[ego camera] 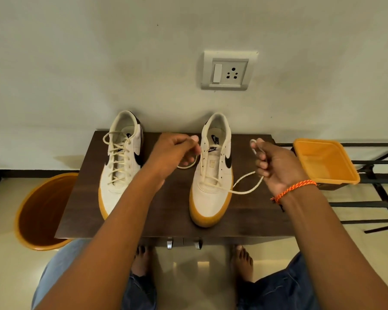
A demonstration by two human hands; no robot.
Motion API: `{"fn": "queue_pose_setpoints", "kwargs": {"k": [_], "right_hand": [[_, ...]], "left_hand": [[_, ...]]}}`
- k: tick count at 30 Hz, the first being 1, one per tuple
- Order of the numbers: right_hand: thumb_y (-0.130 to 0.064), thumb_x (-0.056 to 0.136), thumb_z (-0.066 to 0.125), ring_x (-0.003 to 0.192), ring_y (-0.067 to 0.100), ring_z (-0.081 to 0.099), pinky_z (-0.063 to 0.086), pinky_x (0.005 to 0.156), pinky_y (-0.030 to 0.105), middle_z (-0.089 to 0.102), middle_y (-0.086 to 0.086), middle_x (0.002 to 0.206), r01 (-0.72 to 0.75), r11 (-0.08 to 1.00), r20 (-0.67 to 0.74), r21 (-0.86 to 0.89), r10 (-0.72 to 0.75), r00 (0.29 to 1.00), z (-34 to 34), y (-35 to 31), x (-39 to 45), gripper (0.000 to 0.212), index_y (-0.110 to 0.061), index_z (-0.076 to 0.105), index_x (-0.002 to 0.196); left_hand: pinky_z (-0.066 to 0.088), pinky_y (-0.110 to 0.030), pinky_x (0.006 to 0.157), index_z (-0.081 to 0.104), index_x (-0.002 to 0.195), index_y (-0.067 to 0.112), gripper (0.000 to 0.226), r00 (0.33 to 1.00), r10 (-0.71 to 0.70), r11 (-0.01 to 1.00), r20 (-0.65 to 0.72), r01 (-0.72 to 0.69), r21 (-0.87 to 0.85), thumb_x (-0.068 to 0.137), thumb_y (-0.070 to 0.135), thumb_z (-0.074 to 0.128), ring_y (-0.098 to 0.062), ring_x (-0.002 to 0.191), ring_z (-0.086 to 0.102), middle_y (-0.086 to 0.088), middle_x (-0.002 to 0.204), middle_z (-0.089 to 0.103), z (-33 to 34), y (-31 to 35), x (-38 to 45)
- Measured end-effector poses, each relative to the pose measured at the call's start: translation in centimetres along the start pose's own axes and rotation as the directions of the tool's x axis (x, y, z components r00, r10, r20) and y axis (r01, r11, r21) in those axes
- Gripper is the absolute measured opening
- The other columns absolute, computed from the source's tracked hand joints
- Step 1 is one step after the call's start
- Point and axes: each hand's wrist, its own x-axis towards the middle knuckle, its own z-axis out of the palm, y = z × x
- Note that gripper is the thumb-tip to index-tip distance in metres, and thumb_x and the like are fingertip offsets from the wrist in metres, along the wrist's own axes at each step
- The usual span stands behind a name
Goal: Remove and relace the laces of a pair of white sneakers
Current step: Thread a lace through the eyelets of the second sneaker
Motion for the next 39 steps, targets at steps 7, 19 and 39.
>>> {"fn": "queue_pose_setpoints", "kwargs": {"k": [7,19,39], "right_hand": [[-0.013,0.104,0.06,0.083,0.031,0.075,0.063,0.08,0.039,0.076,0.023,0.095,0.152,0.983,0.322,-0.106,-0.111,0.94,4.7,0.0,-3.7,0.02,0.005,0.067,0.109],[-0.005,0.089,0.07,0.07,0.017,0.072,0.055,0.063,0.028,0.075,-0.001,0.079,0.546,0.618,0.402,-0.565,-0.372,0.837,4.5,1.1,-3.2,0.011,-0.014,0.077,0.086],[-0.009,0.099,0.067,0.067,0.015,0.072,0.063,0.069,0.028,0.075,0.003,0.075,0.389,0.625,0.148,-0.676,-0.402,0.904,1.3,-0.3,-1.6,0.015,-0.013,0.08,0.095]], "left_hand": [[0.059,-0.045,0.09,0.07,0.102,-0.002,0.058,0.957,-0.037,0.995,0.288,0.063,-0.082,0.114,0.045,0.038,-0.023,0.083,0.069,-0.013,0.086,0.07,3.8,0.4,-0.9],[0.054,-0.026,0.066,0.078,0.117,0.008,0.019,0.953,-0.032,0.981,0.303,0.088,-0.172,0.103,0.014,0.066,-0.015,0.066,0.056,-0.015,0.086,0.066,0.6,0.6,-0.5],[0.053,-0.034,0.078,0.074,0.09,0.031,0.004,1.0,-0.011,0.771,0.028,-0.009,0.637,0.092,0.031,0.078,-0.009,0.082,0.066,0.012,0.081,0.071,-1.8,-2.2,1.0]]}}
